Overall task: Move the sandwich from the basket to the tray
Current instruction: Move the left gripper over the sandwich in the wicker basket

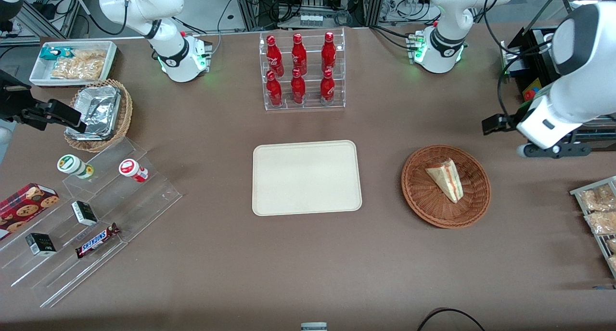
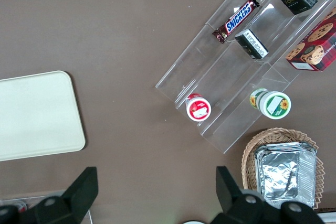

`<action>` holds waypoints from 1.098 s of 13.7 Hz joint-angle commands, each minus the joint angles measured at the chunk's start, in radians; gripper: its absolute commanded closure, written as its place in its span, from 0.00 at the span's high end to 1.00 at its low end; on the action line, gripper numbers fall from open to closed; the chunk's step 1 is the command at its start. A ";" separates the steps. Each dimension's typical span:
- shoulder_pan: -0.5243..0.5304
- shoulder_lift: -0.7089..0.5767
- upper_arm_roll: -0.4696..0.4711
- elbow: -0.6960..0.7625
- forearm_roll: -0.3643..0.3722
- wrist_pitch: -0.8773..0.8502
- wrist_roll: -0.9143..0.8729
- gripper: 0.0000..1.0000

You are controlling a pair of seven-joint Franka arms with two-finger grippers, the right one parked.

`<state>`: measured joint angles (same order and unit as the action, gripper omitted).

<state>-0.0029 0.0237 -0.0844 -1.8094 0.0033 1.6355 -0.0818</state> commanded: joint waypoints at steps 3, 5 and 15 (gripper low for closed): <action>-0.006 -0.013 -0.012 -0.207 0.007 0.232 -0.018 1.00; -0.019 0.001 -0.012 -0.276 0.009 0.349 -0.021 1.00; -0.058 0.070 -0.012 -0.444 0.007 0.651 -0.480 1.00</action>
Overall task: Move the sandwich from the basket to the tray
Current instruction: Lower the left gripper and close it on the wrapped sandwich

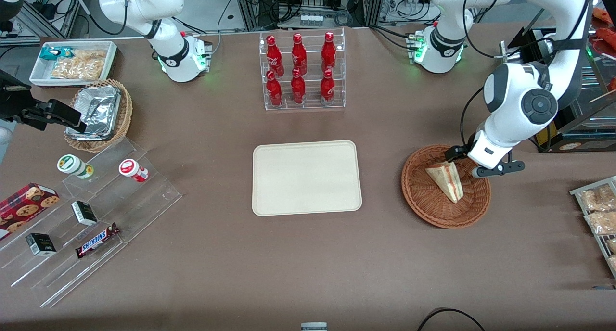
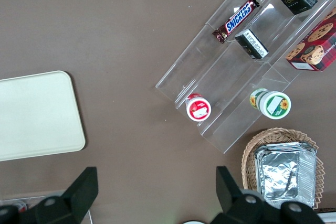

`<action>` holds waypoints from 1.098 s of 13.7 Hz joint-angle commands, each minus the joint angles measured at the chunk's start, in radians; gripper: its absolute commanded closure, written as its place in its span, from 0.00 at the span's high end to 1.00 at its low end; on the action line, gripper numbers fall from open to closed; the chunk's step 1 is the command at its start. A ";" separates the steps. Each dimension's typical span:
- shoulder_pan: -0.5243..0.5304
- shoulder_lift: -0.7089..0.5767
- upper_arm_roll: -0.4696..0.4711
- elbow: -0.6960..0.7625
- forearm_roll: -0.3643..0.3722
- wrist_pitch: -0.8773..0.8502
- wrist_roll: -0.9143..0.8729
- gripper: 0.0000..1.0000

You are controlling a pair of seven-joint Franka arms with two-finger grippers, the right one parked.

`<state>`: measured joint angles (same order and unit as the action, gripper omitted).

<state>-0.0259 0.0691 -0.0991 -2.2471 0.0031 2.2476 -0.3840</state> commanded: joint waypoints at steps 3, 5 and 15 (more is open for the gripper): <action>-0.051 0.070 0.002 -0.002 0.008 0.095 -0.401 1.00; -0.051 0.096 0.002 0.000 0.008 0.128 -0.435 1.00; -0.042 0.185 0.006 0.009 -0.001 0.193 -0.430 0.85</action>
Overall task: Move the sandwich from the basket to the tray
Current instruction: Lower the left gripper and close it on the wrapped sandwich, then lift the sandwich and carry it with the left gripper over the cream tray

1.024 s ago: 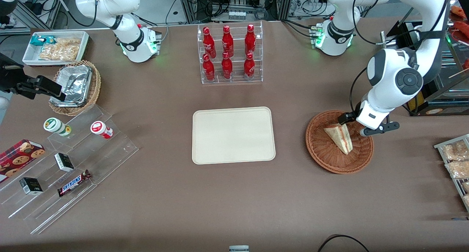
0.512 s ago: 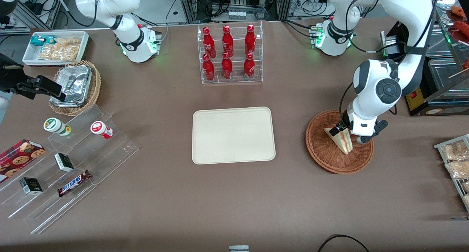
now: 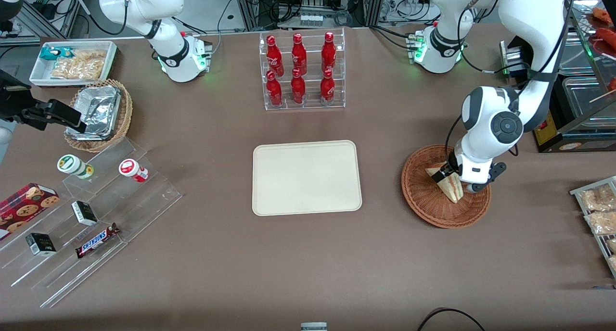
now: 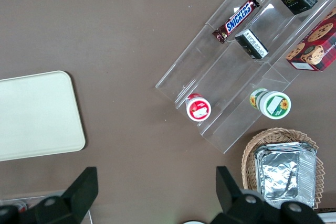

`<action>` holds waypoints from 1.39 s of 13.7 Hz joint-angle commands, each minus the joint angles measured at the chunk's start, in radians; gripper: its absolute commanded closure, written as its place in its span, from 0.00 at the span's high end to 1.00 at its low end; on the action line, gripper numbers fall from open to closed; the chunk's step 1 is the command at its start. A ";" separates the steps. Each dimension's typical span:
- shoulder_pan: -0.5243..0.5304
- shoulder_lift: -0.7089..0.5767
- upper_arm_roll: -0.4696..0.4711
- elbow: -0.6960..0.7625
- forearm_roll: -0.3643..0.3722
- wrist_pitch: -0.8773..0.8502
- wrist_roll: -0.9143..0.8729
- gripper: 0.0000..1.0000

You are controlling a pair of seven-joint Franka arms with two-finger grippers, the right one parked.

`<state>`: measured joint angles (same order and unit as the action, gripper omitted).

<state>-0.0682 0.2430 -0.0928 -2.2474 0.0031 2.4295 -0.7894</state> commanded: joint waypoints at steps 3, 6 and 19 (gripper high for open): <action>0.001 0.010 -0.001 0.008 -0.005 -0.001 -0.011 0.24; 0.001 -0.020 0.001 0.021 0.001 -0.056 0.076 0.07; -0.349 0.116 -0.004 0.376 -0.008 -0.412 0.231 0.08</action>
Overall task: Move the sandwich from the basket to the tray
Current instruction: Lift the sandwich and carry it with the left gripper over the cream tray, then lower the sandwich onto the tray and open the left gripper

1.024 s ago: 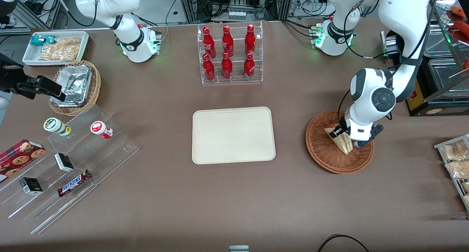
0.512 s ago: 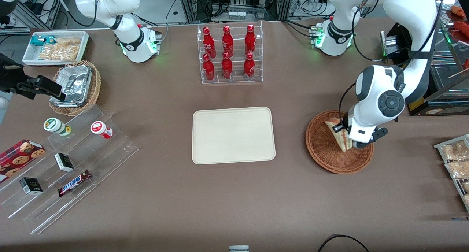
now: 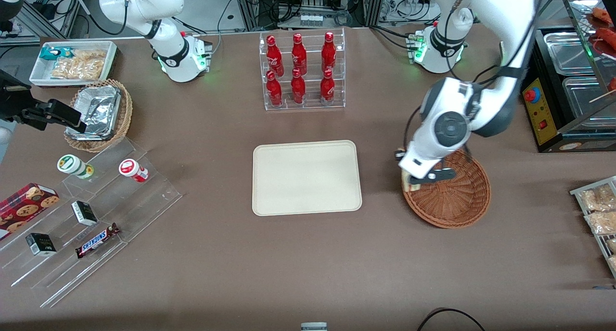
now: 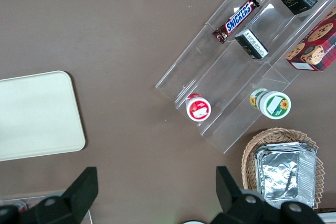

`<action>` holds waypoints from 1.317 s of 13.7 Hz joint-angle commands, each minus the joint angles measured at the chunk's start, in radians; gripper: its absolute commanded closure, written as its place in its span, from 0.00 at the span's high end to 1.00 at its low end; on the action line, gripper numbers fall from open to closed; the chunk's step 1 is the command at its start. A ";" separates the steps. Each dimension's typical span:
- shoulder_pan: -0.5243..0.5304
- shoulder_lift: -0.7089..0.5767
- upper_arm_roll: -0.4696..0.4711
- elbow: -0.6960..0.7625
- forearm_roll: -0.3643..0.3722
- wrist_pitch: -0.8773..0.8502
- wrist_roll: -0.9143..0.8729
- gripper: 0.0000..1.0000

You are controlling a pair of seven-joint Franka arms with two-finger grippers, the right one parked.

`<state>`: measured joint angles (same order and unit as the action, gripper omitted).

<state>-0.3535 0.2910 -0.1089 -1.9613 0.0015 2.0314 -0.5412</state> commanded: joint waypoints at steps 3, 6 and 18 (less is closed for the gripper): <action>-0.154 0.178 0.011 0.227 -0.008 -0.016 -0.116 0.08; -0.238 0.270 0.008 0.333 -0.037 0.004 -0.218 0.07; -0.421 0.504 0.012 0.559 -0.047 0.162 -0.451 0.08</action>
<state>-0.7640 0.7695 -0.1118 -1.4500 -0.0445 2.2028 -0.9744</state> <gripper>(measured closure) 0.855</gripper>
